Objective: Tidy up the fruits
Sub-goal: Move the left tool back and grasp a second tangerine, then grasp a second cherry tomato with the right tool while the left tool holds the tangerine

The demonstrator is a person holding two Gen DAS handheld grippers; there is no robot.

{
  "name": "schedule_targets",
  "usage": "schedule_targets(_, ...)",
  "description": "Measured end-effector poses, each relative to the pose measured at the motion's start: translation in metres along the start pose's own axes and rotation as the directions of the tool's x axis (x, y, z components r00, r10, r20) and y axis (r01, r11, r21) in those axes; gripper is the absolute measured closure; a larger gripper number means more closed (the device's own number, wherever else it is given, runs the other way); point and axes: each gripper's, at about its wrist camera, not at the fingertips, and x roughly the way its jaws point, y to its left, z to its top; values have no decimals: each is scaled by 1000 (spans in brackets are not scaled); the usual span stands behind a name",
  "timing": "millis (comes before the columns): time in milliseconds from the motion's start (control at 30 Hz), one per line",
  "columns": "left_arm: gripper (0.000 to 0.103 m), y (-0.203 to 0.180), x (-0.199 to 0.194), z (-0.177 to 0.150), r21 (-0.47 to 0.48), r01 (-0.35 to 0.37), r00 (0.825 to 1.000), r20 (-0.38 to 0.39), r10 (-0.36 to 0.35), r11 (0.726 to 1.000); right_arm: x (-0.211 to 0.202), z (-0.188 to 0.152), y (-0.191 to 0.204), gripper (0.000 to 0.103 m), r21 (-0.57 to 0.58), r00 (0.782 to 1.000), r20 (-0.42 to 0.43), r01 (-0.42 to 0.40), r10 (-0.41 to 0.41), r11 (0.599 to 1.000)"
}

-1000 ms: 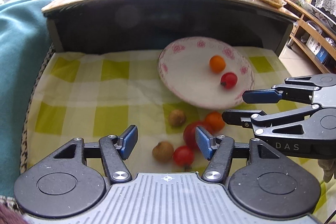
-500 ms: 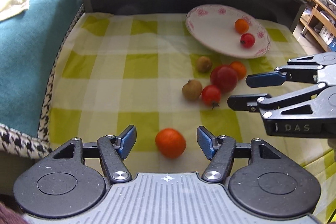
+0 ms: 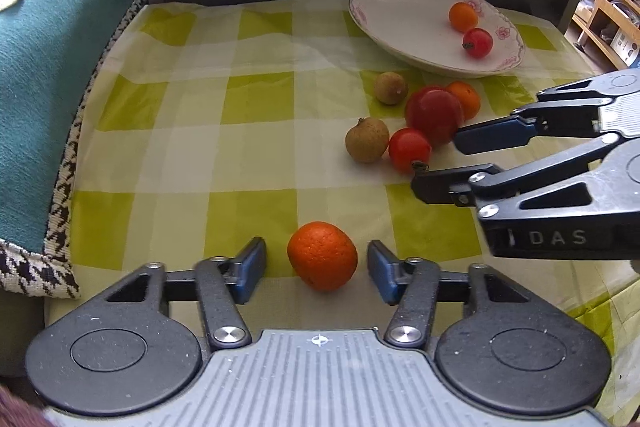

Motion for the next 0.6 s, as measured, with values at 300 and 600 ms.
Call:
schedule_targets(300, 57, -4, 0, 1, 19, 9, 1000, 7, -9, 1000, 7, 0, 11, 55, -25, 999, 33, -11, 12, 1000)
schedule_targets(600, 57, -6, -1, -1, 54, 22, 1000, 0, -22, 998, 6, -3, 8, 55, -9, 997, 10, -74, 74, 997)
